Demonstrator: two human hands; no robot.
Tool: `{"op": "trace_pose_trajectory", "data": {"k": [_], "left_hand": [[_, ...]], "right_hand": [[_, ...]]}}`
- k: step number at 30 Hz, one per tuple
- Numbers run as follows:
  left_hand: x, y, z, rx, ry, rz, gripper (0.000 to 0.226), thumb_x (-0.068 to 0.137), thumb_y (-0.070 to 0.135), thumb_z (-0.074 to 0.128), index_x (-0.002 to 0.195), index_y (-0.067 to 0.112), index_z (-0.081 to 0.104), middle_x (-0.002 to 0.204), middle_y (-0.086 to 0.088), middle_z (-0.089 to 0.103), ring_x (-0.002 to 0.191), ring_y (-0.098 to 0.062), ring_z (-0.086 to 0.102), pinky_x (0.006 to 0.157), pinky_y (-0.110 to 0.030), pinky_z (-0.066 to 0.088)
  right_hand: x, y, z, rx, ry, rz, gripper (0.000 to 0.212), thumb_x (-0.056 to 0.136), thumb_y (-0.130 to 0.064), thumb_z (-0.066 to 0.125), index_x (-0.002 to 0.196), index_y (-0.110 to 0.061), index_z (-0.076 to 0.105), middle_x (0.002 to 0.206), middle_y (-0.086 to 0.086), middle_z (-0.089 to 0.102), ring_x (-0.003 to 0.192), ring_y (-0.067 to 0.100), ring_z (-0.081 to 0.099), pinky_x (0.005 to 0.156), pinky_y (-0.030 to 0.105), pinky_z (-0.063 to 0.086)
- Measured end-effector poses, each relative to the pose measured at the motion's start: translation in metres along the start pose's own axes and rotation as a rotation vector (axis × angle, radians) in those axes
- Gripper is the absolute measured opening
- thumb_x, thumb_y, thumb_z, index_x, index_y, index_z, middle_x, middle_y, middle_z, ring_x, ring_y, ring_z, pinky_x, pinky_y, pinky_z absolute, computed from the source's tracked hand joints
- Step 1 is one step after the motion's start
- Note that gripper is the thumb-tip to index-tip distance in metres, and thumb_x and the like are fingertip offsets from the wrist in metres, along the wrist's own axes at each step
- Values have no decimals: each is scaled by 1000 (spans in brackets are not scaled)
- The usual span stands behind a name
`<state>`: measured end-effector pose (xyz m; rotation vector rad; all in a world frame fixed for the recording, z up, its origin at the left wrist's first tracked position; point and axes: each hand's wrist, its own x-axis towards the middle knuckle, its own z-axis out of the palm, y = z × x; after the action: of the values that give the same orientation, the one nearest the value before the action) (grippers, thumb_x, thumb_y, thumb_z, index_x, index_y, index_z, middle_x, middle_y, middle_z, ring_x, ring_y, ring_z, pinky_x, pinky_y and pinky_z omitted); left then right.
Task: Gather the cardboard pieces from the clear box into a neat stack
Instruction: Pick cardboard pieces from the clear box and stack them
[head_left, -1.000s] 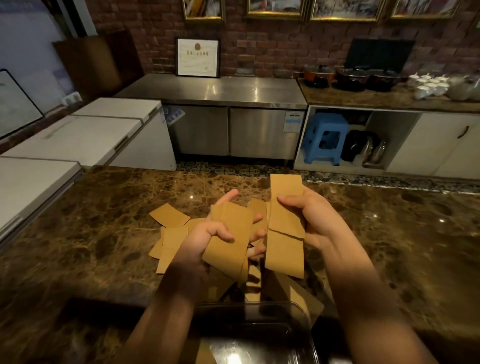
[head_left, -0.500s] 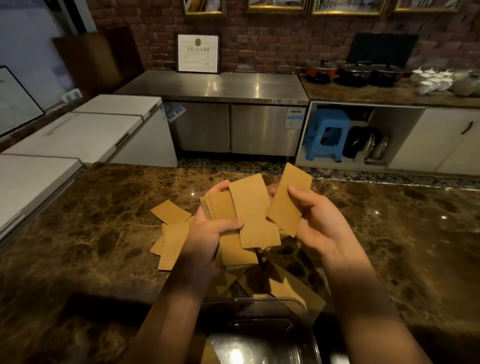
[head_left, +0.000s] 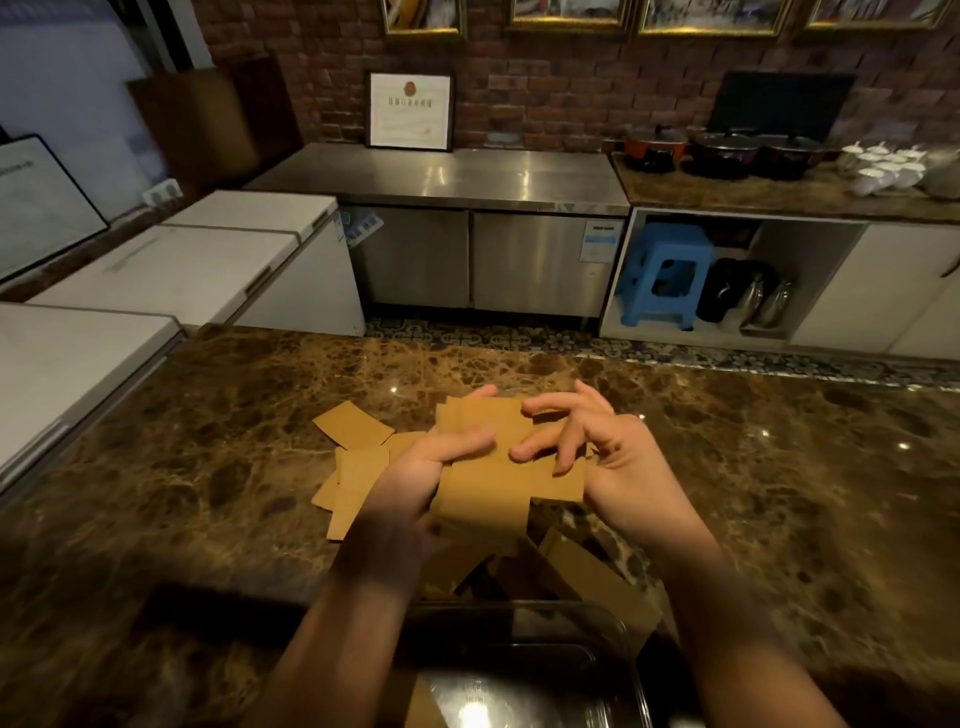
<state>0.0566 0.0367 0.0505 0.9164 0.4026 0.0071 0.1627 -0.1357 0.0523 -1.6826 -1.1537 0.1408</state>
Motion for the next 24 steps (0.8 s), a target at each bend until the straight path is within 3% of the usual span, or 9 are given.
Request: {"op": "trace_pose_trajectory", "data": {"k": [2, 5, 8, 11, 14, 16, 19, 22, 24], "left_hand": [[1, -2, 0, 59, -37, 44, 64, 67, 16, 77, 122, 45, 67, 132, -14, 64, 105, -41, 70, 72, -47, 59], [2, -7, -2, -230, -161, 143, 68, 72, 6, 66, 134, 35, 60, 137, -26, 59, 115, -47, 64, 82, -50, 57], [2, -8, -1, -376, -158, 230, 63, 72, 2, 62, 131, 25, 61, 124, -27, 67, 101, -40, 70, 76, -50, 58], [4, -8, 5, -339, -36, 239, 53, 77, 8, 65, 128, 23, 61, 114, -23, 72, 81, -33, 71, 67, -47, 58], [3, -11, 9, -261, 10, 205, 44, 83, 30, 66, 127, 25, 61, 116, -17, 74, 81, -29, 73, 65, -45, 60], [3, -10, 12, -193, 42, 119, 46, 81, 45, 64, 125, 29, 61, 114, -12, 75, 83, -28, 75, 67, -45, 62], [7, -9, 11, -190, 87, 59, 48, 78, 51, 65, 120, 28, 65, 111, -14, 76, 80, -29, 74, 63, -43, 61], [7, -15, 17, -211, 43, -8, 46, 77, 55, 63, 109, 25, 77, 107, -17, 77, 88, -32, 76, 60, -45, 62], [9, -21, 20, -328, 22, -9, 49, 80, 54, 63, 119, 26, 73, 111, -19, 75, 96, -35, 74, 63, -47, 61]], "right_hand": [[-1, 0, 0, 117, 29, 67, 49, 71, 23, 70, 65, -24, 61, 111, -17, 76, 130, 10, 55, 118, 34, 30], [1, -2, -6, 368, 315, 253, 41, 85, 9, 68, 82, -32, 71, 112, -10, 76, 115, 17, 67, 91, 31, 58], [4, 0, -10, 693, 425, 567, 25, 94, -14, 65, 118, -19, 67, 109, 6, 78, 103, 25, 74, 86, 45, 60], [7, -3, -8, 880, 389, 743, 24, 99, -14, 57, 121, -9, 65, 109, 16, 76, 102, 30, 74, 80, 43, 63], [9, -9, -2, 952, 427, 738, 22, 102, -10, 51, 118, -8, 66, 109, 17, 76, 103, 30, 73, 80, 43, 63], [8, -11, -1, 925, 383, 686, 24, 102, -10, 50, 121, -10, 65, 107, 14, 77, 101, 29, 74, 78, 43, 63], [6, -12, 1, 898, 285, 641, 30, 99, -16, 55, 128, -8, 61, 113, 20, 74, 105, 39, 71, 87, 56, 57], [3, -16, 22, 393, 238, 623, 32, 94, -29, 67, 122, -13, 67, 104, 0, 78, 100, 21, 73, 83, 39, 61], [-1, -15, 44, -13, 218, 576, 40, 92, -46, 65, 121, -20, 66, 116, -11, 65, 116, 16, 57, 93, 27, 48]]}}
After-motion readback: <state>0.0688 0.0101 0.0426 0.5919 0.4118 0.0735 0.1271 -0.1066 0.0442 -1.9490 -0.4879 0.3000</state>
